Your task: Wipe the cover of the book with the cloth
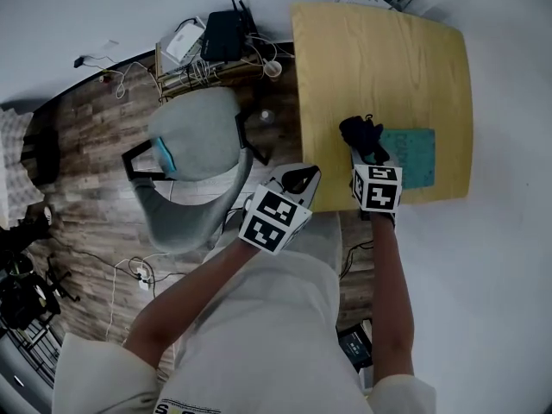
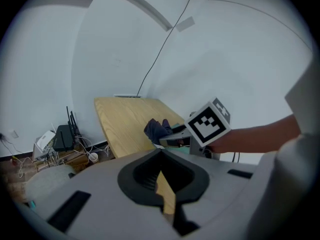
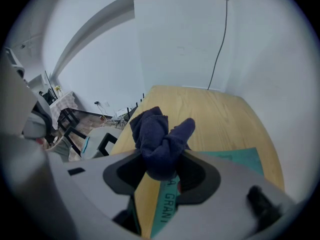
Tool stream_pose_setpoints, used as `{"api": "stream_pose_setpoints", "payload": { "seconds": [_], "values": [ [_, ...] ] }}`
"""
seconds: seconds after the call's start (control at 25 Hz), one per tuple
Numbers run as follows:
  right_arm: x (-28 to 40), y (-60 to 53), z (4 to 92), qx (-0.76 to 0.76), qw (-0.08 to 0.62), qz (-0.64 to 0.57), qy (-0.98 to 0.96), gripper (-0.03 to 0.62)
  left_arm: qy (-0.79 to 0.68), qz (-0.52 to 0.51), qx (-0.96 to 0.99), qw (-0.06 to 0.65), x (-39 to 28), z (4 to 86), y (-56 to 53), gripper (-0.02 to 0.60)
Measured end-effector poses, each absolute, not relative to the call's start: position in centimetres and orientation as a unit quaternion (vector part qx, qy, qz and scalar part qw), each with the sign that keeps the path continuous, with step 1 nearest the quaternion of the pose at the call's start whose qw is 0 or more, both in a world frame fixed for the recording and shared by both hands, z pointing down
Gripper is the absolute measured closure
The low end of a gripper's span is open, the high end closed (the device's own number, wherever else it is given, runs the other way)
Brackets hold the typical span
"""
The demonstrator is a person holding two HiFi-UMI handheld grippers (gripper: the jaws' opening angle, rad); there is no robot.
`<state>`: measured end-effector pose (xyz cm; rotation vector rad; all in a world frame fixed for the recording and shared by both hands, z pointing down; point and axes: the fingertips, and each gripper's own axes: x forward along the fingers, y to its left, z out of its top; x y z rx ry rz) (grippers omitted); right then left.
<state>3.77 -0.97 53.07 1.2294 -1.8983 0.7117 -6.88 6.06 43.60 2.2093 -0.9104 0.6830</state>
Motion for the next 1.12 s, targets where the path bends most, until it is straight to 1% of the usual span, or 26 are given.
{"api": "stream_pose_setpoints", "payload": {
  "seconds": [0.32,1.12],
  "values": [
    [4.0,0.7,54.4,0.479,0.385,0.298,-0.730,0.410,-0.349,0.257,0.840,0.326,-7.9,43.7,7.0,0.572],
    [6.9,11.5,54.4,0.495,0.391,0.344,-0.695,0.410,-0.314,0.251,0.857,0.322,-6.0,42.6,9.3,0.572]
  ]
}}
